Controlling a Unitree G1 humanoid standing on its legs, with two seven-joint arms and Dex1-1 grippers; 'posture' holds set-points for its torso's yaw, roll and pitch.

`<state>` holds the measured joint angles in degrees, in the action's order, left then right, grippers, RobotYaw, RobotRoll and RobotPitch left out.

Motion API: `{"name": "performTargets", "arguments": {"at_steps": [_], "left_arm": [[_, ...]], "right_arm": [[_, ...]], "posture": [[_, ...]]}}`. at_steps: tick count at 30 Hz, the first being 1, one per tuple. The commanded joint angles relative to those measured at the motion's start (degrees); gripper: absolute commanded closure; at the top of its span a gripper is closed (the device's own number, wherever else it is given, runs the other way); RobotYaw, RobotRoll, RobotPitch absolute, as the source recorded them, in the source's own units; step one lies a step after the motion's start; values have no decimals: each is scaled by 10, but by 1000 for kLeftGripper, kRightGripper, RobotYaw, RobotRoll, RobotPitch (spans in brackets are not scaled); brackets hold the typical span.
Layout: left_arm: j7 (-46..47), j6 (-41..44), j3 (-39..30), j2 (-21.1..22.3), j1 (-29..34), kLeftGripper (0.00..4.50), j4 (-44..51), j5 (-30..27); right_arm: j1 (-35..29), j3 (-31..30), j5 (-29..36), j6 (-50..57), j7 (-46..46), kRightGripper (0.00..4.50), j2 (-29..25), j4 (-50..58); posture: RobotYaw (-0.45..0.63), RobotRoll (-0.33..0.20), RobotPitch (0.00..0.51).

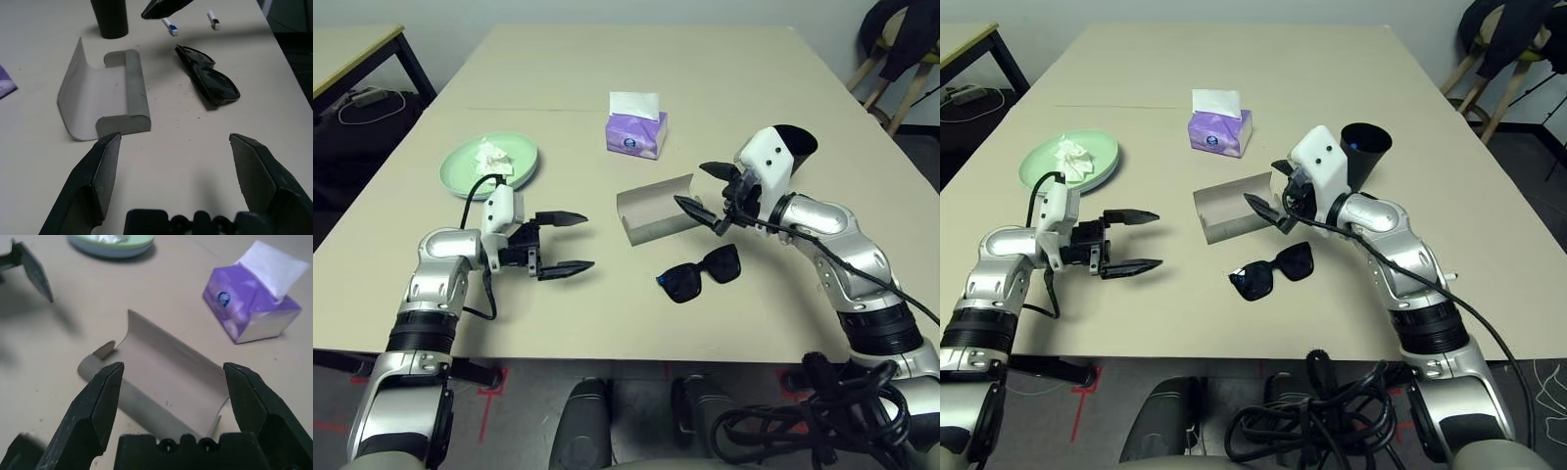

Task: Organize and tidy the items on the table.

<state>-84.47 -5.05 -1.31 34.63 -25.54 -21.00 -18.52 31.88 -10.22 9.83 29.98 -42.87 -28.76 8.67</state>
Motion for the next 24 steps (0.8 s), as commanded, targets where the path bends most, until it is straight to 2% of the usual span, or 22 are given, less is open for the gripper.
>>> {"name": "performTargets", "arguments": {"at_steps": [1, 9, 17, 24], "left_arm": [[-14, 0, 10, 1, 11, 14, 27, -16], [-12, 5, 13, 2, 11, 14, 43, -23], [-9, 2, 14, 2, 12, 14, 48, -22], [-3, 3, 15, 0, 13, 14, 57, -21]], "right_arm": [[26, -35, -7, 34, -39, 0, -24, 24], [94, -101, -29, 46, -126, 0, -74, 13], [167, -189, -98, -24, -243, 0, -115, -21], [180, -223, -160, -47, -279, 0, -125, -5]], "posture": [[99, 0, 171], [105, 0, 172], [110, 0, 173], [119, 0, 178]]}}
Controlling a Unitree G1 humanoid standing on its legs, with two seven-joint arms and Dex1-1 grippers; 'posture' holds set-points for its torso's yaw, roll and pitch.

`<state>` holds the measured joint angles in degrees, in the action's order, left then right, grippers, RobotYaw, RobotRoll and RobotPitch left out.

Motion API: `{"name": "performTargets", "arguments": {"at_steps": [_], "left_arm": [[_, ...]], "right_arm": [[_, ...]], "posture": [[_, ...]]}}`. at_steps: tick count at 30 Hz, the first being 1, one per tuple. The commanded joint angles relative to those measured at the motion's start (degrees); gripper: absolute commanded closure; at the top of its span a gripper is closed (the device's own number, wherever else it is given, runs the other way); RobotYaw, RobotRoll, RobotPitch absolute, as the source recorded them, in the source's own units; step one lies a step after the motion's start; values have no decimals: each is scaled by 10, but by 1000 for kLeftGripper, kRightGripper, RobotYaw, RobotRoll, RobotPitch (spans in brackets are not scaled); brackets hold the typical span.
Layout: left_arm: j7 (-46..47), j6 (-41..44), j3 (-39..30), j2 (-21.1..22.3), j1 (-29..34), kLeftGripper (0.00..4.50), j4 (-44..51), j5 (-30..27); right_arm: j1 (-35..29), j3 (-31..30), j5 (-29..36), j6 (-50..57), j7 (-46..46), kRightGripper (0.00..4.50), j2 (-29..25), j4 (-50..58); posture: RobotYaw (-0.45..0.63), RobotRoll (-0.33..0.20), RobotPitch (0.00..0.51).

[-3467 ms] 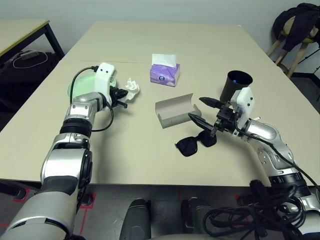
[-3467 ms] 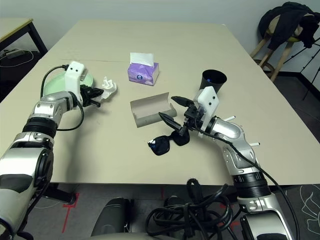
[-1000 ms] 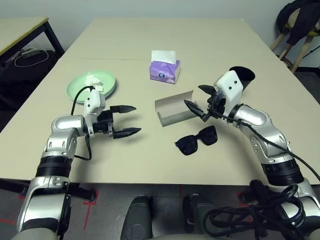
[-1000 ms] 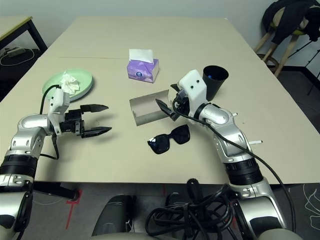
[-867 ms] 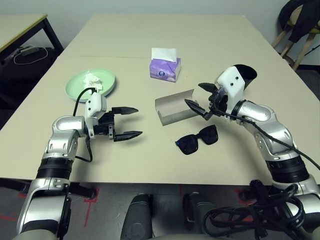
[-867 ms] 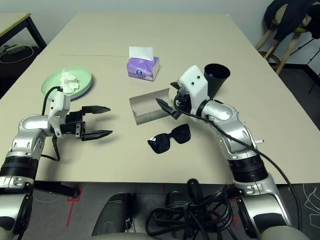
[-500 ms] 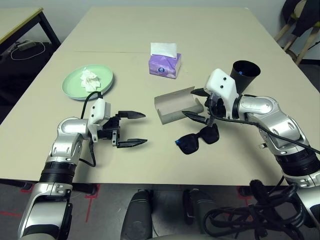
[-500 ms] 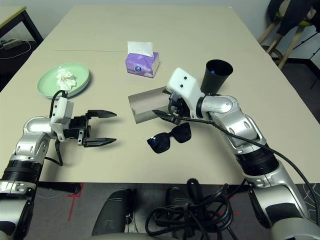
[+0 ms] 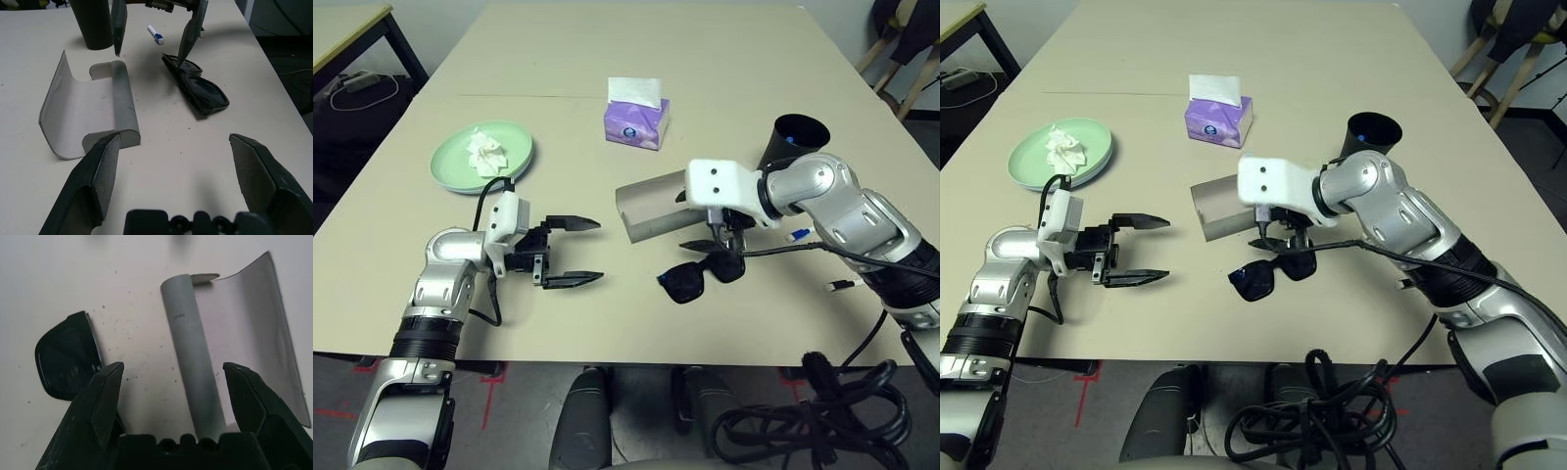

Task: Organize and tidy the items on the table.

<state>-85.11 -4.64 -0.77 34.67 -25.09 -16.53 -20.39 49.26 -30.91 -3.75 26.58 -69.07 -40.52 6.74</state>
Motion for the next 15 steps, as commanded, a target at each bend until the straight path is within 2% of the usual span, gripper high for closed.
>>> {"name": "performTargets", "arguments": {"at_steps": [1, 7, 15], "left_arm": [[4, -1, 10, -1, 9, 14, 13, -2], [7, 1, 13, 0, 8, 14, 18, -4], [-10, -7, 20, 3, 9, 14, 30, -13]], "right_arm": [[7, -22, -35, -16, -23, 0, -10, 15], [31, -48, -84, 25, -56, 0, -2, 10], [73, -64, -76, 103, -141, 0, 4, 34]], "posture": [[119, 0, 178], [117, 0, 180], [106, 0, 180]]}}
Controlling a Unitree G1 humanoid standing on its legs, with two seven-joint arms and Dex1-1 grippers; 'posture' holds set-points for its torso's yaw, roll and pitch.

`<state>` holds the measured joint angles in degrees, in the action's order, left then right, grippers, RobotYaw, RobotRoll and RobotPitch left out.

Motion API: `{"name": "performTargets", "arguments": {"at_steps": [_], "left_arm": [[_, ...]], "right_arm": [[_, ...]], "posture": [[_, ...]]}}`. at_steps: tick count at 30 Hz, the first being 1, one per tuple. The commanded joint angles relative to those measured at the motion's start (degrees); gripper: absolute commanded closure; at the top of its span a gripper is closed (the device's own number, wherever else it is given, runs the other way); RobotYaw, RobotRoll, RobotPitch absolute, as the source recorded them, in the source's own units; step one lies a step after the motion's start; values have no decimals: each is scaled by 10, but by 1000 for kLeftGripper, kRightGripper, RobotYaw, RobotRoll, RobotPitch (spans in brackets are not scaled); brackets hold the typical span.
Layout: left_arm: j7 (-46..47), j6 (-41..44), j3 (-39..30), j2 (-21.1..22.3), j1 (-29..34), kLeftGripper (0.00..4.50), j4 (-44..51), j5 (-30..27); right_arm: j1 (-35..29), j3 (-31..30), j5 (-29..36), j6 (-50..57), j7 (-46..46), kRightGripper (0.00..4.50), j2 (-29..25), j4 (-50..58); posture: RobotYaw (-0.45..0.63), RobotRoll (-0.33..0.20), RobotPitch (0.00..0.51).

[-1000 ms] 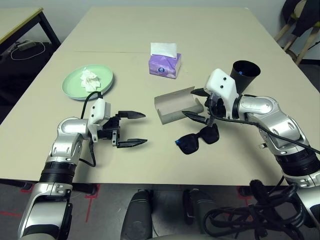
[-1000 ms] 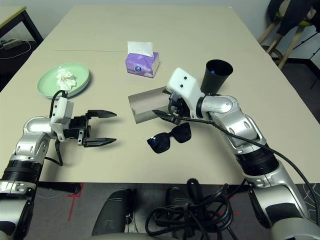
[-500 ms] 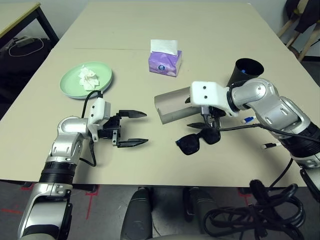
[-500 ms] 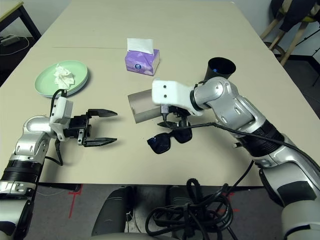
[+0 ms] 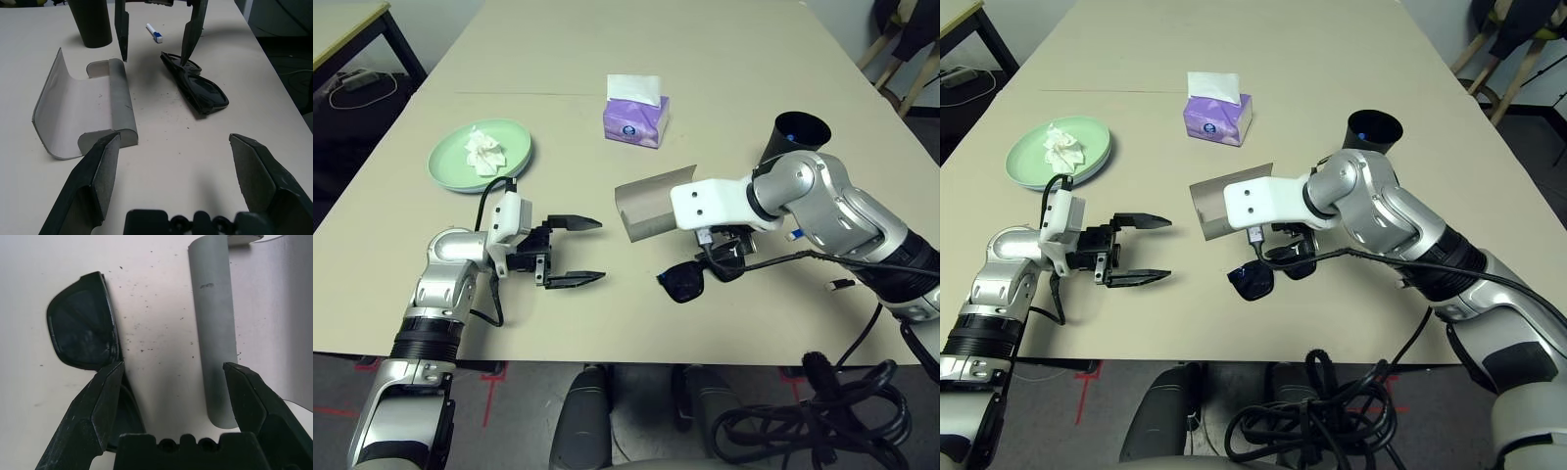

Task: Organize and tidy the items on the table.

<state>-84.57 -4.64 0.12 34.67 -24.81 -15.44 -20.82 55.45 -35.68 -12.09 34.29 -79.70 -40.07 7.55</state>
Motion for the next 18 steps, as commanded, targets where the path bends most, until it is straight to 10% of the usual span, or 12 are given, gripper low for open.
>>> {"name": "performTargets", "arguments": {"at_steps": [1, 18], "left_arm": [[-18, -7, 12, 3, 6, 14, 21, -9], [-14, -15, 21, -3, 7, 14, 32, -7]], "right_arm": [[15, -19, 8, 28, -46, 0, -3, 30], [-6, -32, -41, -56, -72, 0, -27, 43]], "posture": [[106, 0, 180], [111, 0, 176]]}}
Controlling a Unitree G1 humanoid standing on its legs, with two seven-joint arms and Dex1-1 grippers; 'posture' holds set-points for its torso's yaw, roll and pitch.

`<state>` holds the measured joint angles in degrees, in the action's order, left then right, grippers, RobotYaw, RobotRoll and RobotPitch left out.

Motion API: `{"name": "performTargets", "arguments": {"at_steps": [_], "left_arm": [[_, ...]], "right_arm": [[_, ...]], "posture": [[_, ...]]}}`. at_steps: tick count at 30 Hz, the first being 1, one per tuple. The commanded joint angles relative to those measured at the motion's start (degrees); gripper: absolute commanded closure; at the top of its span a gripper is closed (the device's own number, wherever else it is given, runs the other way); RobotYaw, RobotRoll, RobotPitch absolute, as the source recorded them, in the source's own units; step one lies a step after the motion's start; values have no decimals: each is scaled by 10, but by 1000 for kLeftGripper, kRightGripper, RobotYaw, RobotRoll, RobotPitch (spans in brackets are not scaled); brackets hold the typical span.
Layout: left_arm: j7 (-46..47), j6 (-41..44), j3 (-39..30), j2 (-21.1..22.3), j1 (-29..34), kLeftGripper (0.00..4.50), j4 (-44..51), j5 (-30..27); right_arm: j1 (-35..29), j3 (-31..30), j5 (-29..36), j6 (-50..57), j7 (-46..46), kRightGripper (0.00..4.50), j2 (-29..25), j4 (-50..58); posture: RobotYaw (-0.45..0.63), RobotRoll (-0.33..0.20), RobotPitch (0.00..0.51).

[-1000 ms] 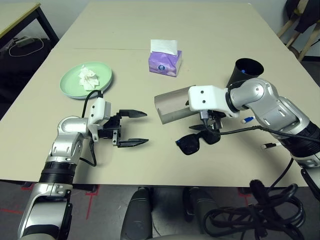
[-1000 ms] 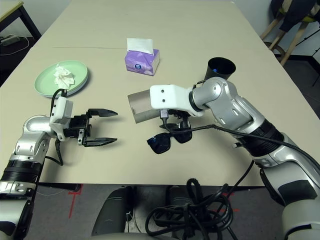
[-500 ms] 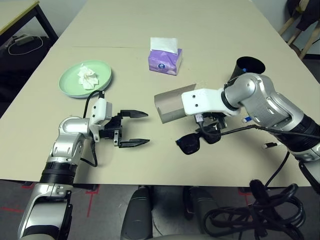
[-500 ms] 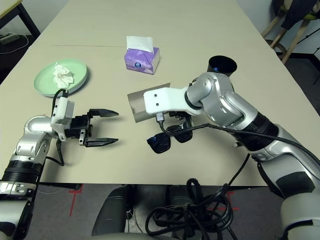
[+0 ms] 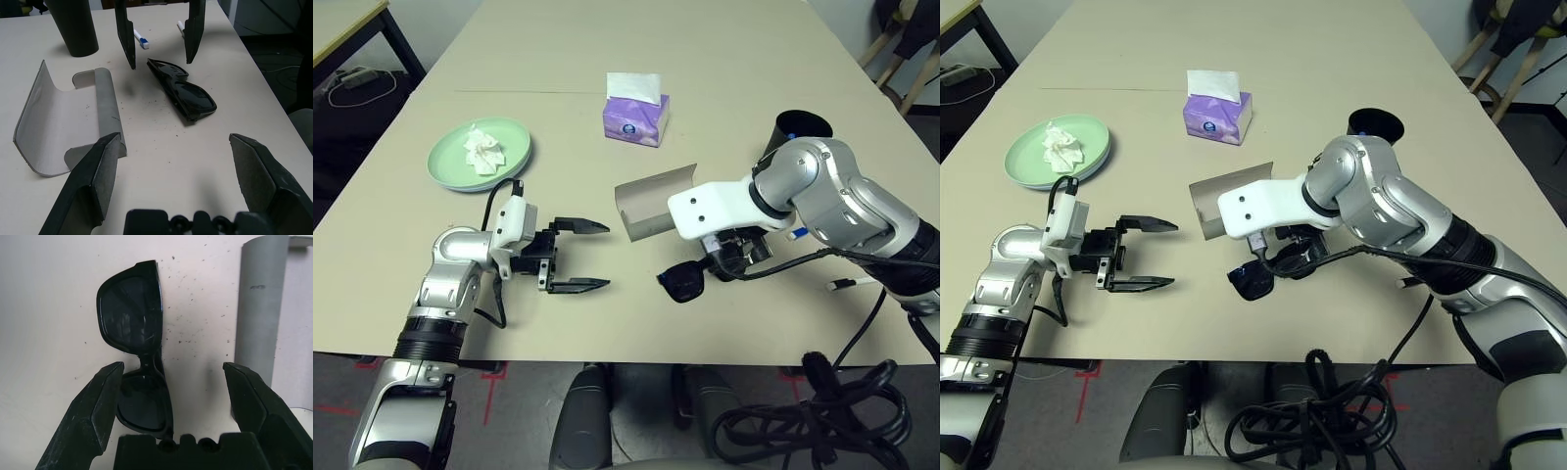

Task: Organize and tidy the items on the table.

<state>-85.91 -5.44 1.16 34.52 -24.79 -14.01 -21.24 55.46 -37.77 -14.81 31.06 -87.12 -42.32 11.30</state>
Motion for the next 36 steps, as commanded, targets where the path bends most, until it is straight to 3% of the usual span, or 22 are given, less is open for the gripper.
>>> {"name": "performTargets", "arguments": {"at_steps": [1, 36], "left_arm": [[0, -7, 10, -1, 7, 14, 18, -2], [23, -23, 23, -9, 5, 14, 17, 5]], "right_arm": [[-7, -12, -16, -35, -2, 0, -7, 5], [-26, -17, -66, -66, -48, 0, 27, -15]], "posture": [[112, 0, 176], [122, 0, 165]]}}
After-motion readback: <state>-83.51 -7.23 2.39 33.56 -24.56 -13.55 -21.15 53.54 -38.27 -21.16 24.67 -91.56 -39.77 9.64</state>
